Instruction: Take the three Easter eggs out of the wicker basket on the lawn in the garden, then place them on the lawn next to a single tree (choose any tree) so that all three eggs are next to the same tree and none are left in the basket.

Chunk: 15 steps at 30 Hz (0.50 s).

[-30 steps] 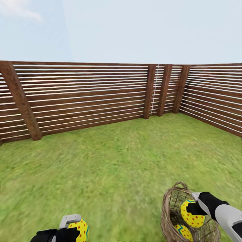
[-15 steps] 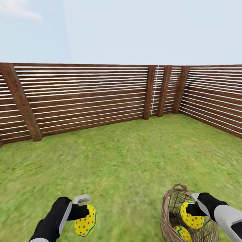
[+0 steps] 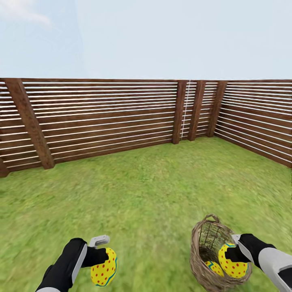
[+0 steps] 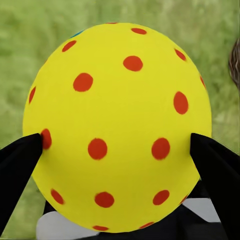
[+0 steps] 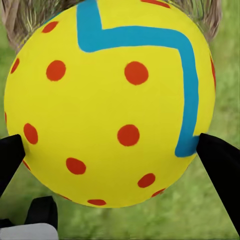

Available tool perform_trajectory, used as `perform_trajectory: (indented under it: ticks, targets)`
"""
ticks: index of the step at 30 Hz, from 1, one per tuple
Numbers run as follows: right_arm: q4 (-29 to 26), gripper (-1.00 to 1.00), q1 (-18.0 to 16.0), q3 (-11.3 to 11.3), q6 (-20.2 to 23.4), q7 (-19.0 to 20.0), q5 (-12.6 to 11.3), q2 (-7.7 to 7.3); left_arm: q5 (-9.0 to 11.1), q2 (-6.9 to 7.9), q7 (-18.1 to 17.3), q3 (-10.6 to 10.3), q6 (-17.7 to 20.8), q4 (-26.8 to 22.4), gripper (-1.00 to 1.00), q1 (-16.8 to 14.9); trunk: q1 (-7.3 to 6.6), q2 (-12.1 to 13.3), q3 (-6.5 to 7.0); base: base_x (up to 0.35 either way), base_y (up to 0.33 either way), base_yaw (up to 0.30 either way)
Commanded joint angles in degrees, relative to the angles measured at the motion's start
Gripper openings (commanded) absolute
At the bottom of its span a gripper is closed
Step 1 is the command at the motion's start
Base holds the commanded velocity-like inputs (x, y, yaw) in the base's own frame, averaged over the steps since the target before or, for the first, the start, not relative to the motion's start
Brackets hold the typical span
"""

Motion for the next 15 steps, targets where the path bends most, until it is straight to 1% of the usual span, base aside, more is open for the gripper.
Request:
perform_trajectory:
  ticks: [1, 3, 4, 5, 7, 8, 9, 10, 11, 13, 14, 15]
  targets:
    - [-0.1, -1.0, -0.02, 0.47, 0.3, 0.2, -0.45, -0.05, -0.37, -0.08, -0.42, 0.27, 0.21, -0.07, -1.0, -0.04, -0.26, 0.38, 0.12, -0.343, 0.0, 0.0]
    - [-0.35, -1.0, -0.02, 0.17, -0.22, 0.58, -0.9, -0.97, -0.29, -0.17, -0.42, 0.16, 0.19, -0.02, -1.0, -0.04, -0.7, 1.18, 0.48, -0.343, 0.0, 0.0]
    - [-0.58, -1.0, -0.02, 0.12, -1.33, 0.78, -1.1, -1.24, -0.28, -0.32, -0.42, 0.05, -0.38, 0.05, -1.0, -0.04, -0.92, 1.58, 0.66, -0.343, 0.0, 0.0]
    - [-0.63, -1.0, -0.02, 0.13, -5.02, 0.79, -1.18, -1.26, -0.33, -0.62, -0.42, -0.03, -2.2, 0.32, -1.0, -0.04, -1.14, 1.98, 0.84, -0.343, 0.0, 0.0]
    - [-0.48, -1.0, -0.02, 0.07, -10.31, 0.85, -1.23, -1.46, -0.35, -1.17, -0.42, -0.12, -3.3, 1.96, -1.0, -0.04, -1.58, 2.78, 1.2, -0.342, 0.0, 0.0]
    - [-0.42, -1.0, -0.02, 0.07, -12.01, 0.87, -1.14, -1.52, -0.36, -1.59, -0.42, -0.15, -3.49, 2.53, -1.0, -0.04, -1.8, 3.18, 1.38, -0.34, 0.0, 0.0]
    - [0.22, -1.0, -0.02, 0.11, -15.72, 0.9, -0.92, -1.54, -0.36, -1.78, -0.42, -0.17, -3.53, 2.71, -1.0, -0.04, -2.02, 3.59, 1.56, -0.339, 0.0, 0.0]
    - [1.98, -1.0, -0.02, 0.27, -21.27, 0.97, -0.68, -1.45, -0.37, -1.91, -0.42, -0.24, -3.51, 2.8, -1.0, -0.04, -2.24, 3.99, 1.74, -0.337, 0.0, 0.0]
    - [3.09, -1.0, -0.02, 0.36, -23.7, 1.18, -0.54, -1.29, -0.41, -1.96, -0.42, -0.29, -3.54, 2.89, -1.0, -0.04, -2.46, 4.39, 1.92, -0.334, 0.0, 0.0]
    - [4.32, -1.0, -0.02, 0.46, -26.88, 1.46, -0.36, -0.96, -0.46, -2.03, -0.42, -0.33, -3.51, 2.99, -1.0, -0.04, -2.9, 5.19, 2.28, -0.332, 0.0, 0.0]
    - [4.54, -1.0, -0.02, 0.57, -25.98, 1.34, -0.18, -0.71, -0.47, -2.3, -0.42, -0.38, -3.51, 3.0, -1.0, -0.04, -3.12, 5.59, 2.43, -0.331, 0.0, -0.05]
    - [4.34, -1.0, -0.02, 1.53, -12.5, 0.74, 2.3, -0.11, -0.53, -2.97, -0.39, -0.41, -3.5, 3.17, -1.0, -0.04, -3.34, 5.99, 2.57, -0.327, 0.0, -0.103]
